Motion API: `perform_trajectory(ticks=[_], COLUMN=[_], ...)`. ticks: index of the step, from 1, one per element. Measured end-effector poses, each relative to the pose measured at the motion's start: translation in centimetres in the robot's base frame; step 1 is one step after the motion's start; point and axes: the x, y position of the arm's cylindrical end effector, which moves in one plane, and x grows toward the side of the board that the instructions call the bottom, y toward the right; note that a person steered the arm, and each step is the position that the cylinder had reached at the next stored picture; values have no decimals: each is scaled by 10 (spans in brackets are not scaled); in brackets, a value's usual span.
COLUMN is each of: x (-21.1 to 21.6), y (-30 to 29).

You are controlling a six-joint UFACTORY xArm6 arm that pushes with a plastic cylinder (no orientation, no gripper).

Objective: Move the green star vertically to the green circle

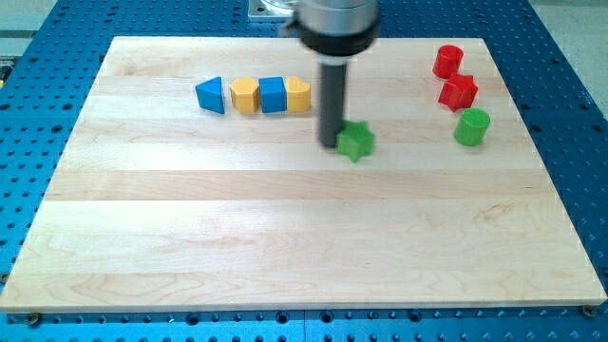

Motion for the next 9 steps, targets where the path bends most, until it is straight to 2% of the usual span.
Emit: perform_trajectory(ticks=[1, 2, 3, 4, 5, 8, 9], x=[14, 42, 47, 80, 64, 61, 87], y=[56, 68, 36, 29, 76, 119, 119])
